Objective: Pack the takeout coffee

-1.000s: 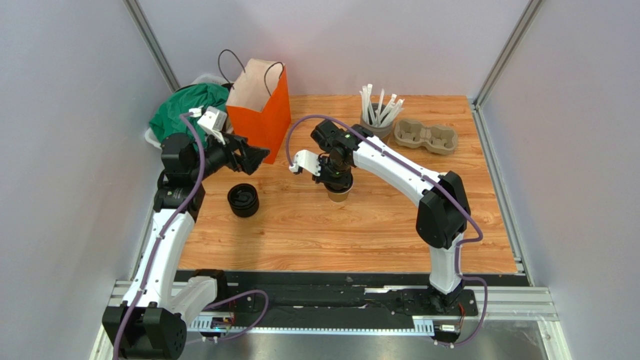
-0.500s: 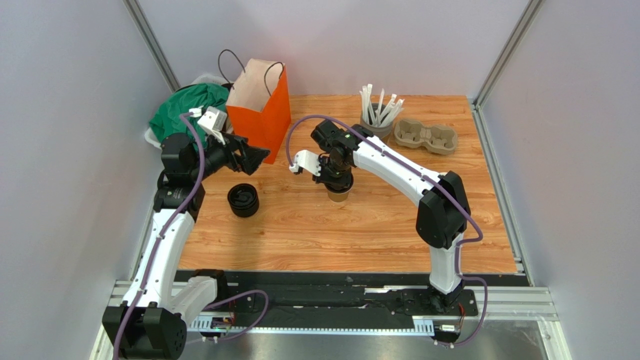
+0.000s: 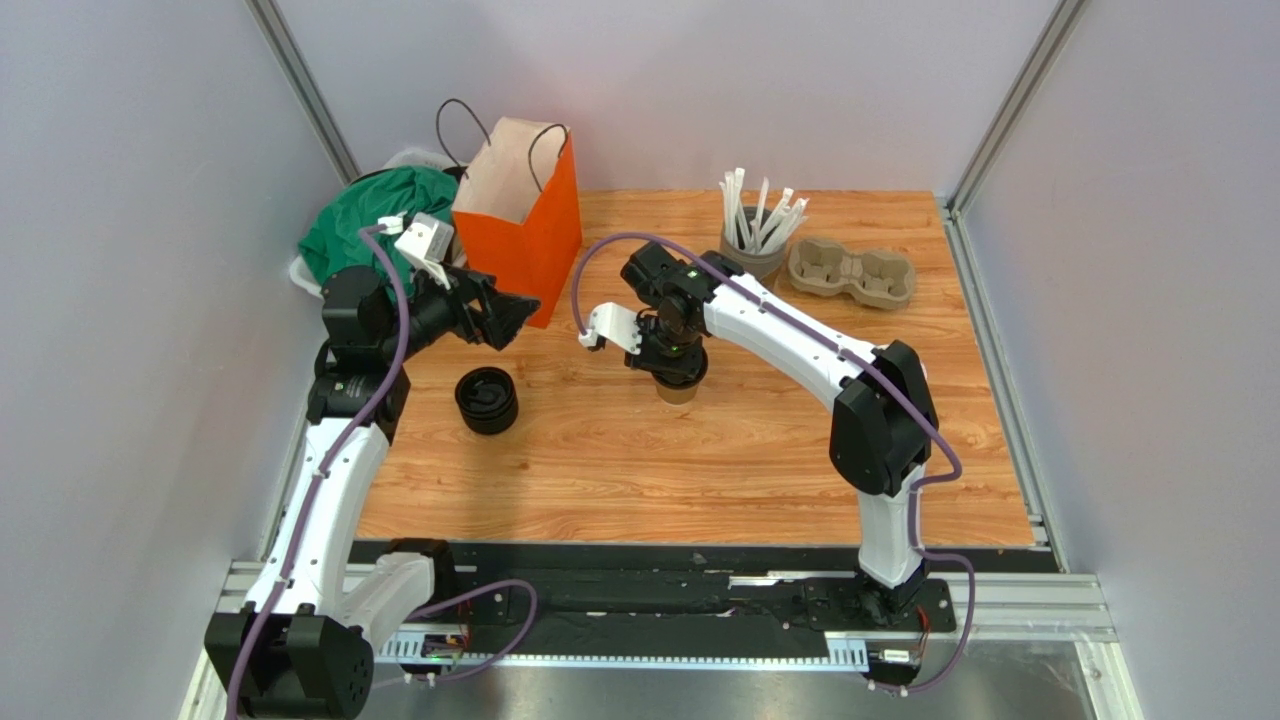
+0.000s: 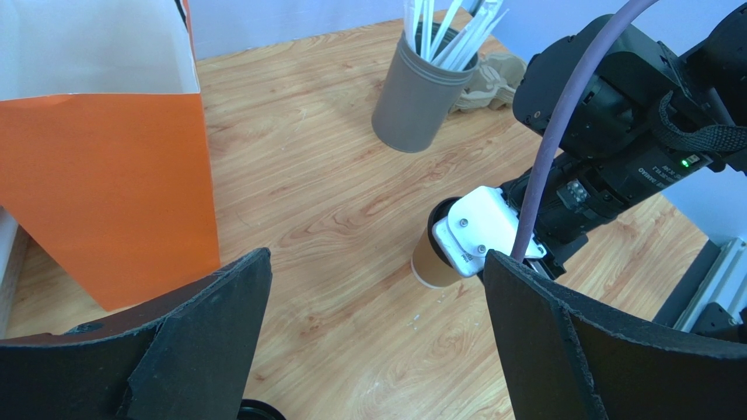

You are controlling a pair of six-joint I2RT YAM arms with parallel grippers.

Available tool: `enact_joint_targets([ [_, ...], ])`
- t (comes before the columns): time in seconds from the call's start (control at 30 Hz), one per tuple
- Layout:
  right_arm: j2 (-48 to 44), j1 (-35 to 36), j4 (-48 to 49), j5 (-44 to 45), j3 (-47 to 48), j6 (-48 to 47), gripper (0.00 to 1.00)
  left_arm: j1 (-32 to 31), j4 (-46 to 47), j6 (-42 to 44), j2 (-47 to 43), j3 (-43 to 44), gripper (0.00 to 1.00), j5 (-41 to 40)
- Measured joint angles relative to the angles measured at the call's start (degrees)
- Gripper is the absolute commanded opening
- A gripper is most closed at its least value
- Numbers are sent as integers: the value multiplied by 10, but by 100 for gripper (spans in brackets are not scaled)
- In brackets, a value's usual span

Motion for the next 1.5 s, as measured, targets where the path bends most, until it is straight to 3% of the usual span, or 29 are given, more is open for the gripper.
enact_joint_targets([
  [0.47, -12, -1, 34, 10, -14, 9, 36, 0, 1, 0, 0, 0, 99, 2],
  [0.77, -104, -5, 48, 10, -14, 22, 38, 0, 3, -2, 1, 0, 99, 14],
  [1.0, -147, -65, 62, -11, -14, 72, 43, -11, -12, -1, 20, 7, 99, 35],
  [1.2, -199, -155, 88, -40, -88, 143, 46, -106, -75, 35, 110, 86, 99, 13],
  [1.33, -228, -176, 97, -61, -156, 185, 46, -153, -123, 53, 222, 177, 99, 9],
  [1.5, -247, -190, 108, -89, -193, 224, 47, -188, -163, 66, 320, 232, 99, 1],
])
